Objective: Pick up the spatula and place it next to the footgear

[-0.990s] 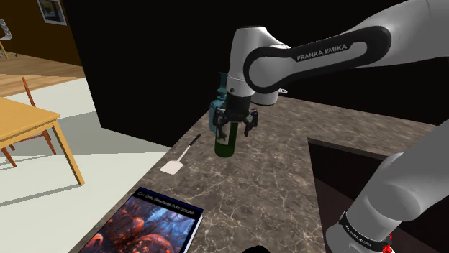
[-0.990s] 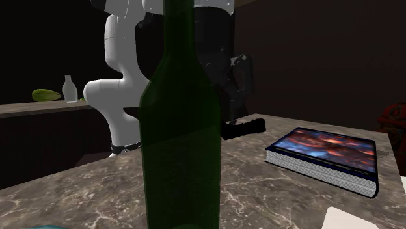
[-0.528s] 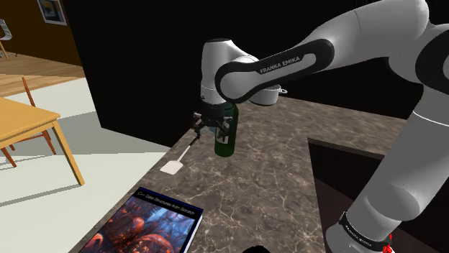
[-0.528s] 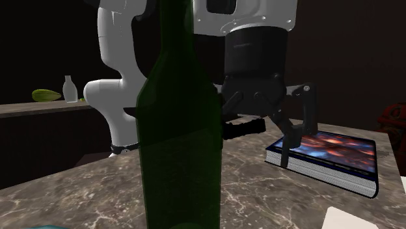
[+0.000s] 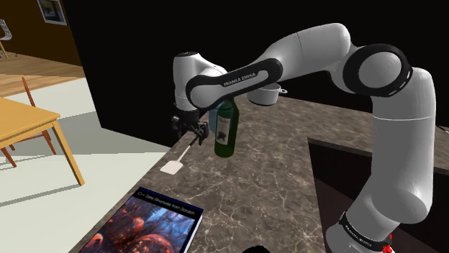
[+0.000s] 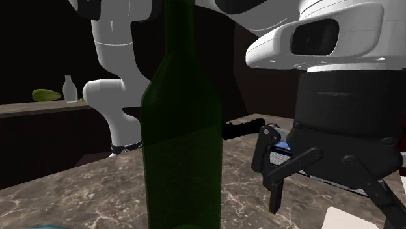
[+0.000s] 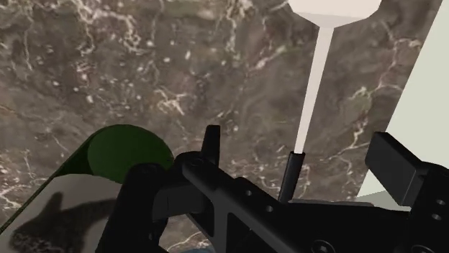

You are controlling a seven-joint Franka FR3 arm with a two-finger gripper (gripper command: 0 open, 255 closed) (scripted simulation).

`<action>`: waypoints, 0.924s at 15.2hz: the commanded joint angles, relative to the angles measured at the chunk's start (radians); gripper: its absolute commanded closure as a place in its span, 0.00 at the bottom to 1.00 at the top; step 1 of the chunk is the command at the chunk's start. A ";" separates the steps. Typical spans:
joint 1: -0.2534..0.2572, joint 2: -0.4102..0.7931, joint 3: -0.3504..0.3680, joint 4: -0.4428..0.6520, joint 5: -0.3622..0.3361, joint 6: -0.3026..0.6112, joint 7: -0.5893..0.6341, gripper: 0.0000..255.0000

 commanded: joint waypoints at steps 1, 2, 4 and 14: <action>0.035 0.088 -0.025 0.108 -0.033 -0.028 0.059 0.00; 0.040 0.098 -0.029 0.120 -0.036 -0.031 0.063 0.00; 0.040 0.107 -0.032 0.106 -0.041 -0.010 0.067 0.00; 0.041 0.136 -0.043 0.075 -0.057 0.048 0.077 0.00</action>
